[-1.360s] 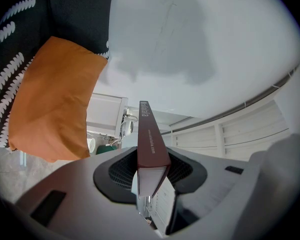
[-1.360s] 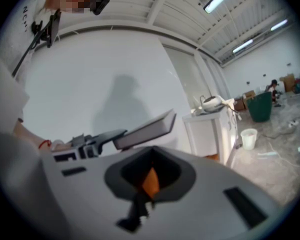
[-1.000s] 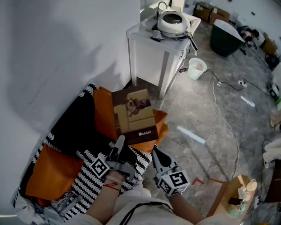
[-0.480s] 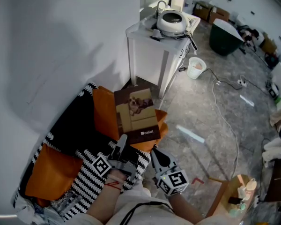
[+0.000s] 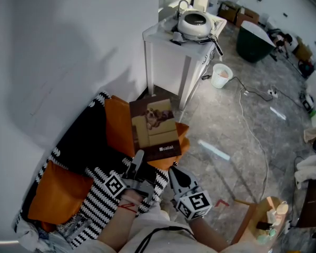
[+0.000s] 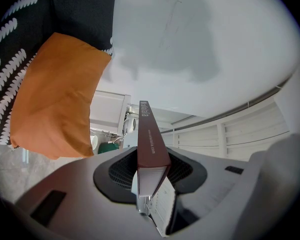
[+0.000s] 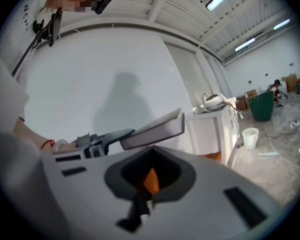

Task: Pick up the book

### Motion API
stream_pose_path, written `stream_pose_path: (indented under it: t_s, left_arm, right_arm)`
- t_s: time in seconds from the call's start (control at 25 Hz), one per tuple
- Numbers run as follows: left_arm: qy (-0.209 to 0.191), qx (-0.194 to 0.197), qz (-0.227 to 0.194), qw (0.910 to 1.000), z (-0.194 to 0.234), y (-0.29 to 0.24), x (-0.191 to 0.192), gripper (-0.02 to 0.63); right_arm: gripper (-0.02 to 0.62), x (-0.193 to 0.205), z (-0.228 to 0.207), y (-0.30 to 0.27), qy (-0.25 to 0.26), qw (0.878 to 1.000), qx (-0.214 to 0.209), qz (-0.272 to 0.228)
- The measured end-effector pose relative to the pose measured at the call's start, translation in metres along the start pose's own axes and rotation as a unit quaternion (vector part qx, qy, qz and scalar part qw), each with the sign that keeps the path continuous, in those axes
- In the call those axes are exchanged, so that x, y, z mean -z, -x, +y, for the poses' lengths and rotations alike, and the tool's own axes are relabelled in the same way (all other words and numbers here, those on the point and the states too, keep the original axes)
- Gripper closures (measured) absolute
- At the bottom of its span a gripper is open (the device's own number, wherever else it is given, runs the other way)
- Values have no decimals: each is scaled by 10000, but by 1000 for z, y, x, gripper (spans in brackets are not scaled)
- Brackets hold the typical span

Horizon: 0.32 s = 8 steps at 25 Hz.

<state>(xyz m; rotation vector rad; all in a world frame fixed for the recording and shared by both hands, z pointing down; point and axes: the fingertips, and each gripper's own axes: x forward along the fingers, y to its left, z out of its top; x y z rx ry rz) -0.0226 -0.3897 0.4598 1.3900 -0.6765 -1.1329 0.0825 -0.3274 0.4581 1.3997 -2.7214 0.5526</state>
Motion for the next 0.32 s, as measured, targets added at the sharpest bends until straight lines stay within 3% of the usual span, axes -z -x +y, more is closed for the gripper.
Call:
stream_pose_path:
  t_s: [0.32]
  left_arm:
    - [9, -23, 16, 10000, 2, -1, -1, 439]
  right_arm:
    - [581, 1, 1, -2, 12, 10000, -6, 19]
